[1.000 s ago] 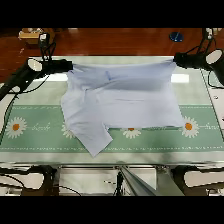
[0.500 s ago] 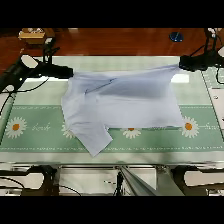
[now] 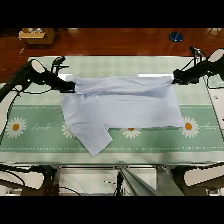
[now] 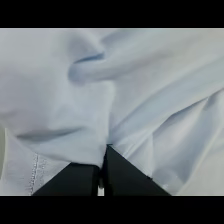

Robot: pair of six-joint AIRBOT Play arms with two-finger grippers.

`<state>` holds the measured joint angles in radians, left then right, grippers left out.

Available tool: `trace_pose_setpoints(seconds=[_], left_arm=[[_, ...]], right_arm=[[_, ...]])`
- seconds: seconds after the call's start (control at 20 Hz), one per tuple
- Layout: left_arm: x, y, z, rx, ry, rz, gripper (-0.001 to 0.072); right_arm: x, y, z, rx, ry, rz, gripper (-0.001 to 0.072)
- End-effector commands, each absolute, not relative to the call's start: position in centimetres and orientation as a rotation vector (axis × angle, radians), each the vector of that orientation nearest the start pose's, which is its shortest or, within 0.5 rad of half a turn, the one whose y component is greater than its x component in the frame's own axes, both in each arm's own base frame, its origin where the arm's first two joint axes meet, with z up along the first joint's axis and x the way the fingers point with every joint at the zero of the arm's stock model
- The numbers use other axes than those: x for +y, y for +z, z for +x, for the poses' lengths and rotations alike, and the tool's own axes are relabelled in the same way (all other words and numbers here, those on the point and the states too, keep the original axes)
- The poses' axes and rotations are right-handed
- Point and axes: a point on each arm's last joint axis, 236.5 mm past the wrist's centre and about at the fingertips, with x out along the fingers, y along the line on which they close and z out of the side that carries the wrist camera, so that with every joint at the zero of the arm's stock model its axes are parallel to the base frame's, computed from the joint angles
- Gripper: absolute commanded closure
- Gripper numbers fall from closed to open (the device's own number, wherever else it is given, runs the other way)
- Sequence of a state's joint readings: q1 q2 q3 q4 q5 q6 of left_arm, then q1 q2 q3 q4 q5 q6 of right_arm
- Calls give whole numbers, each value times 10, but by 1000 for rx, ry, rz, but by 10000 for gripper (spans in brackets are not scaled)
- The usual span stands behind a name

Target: Fold the shirts.

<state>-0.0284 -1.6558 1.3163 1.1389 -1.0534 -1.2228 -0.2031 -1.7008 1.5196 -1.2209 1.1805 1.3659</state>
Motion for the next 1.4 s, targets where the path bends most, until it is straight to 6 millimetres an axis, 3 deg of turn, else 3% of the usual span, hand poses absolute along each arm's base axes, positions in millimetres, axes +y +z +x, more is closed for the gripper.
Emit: trace_pose_setpoints(seconds=[0.0, 0.1, 0.15, 0.2, 0.25, 0.3, 0.45, 0.6, 0.7, 0.9, 1.0, 1.1, 1.35], left_arm=[[-97, -55, 445, 1320, -460, -102, 465], [-86, -22, 457, 1287, -472, -88, 278], [-73, -5, 460, 1281, -460, -102, 248], [-56, 8, 457, 1295, -431, -139, 247], [-40, 15, 446, 1325, -409, -174, 248], [-22, 17, 429, 1372, -394, -209, 248], [12, -5, 364, 1497, -348, -373, 249], [-3, -37, 299, 1521, -343, -644, 248], [-15, -60, 257, 1549, -325, -695, 249], [-37, -87, 209, 1586, -318, -726, 248], [-51, -92, 196, 1600, -359, -759, 248], [-59, -99, 190, 1610, -366, -758, 248], [-92, -102, 222, 1502, -390, -733, 248]], right_arm=[[-20, -26, 482, 1261, 195, 242, 448], [-40, 11, 490, 1192, 180, 132, 446], [-60, 25, 486, 1197, 134, 62, 443], [-91, 32, 469, 1250, 59, -25, 380], [-122, 34, 445, 1332, -23, -94, 367], [-144, 36, 424, 1377, -91, -42, 373], [-172, 25, 368, 1468, -145, 171, 437], [-162, 10, 332, 1443, -113, 386, 431], [-158, 2, 317, 1405, -115, 447, 428], [-150, -4, 307, 1369, -119, 503, 408], [-140, 1, 315, 1340, -78, 539, 354], [-133, 4, 319, 1326, -49, 561, 354], [-126, 5, 317, 1337, -27, 580, 355]])
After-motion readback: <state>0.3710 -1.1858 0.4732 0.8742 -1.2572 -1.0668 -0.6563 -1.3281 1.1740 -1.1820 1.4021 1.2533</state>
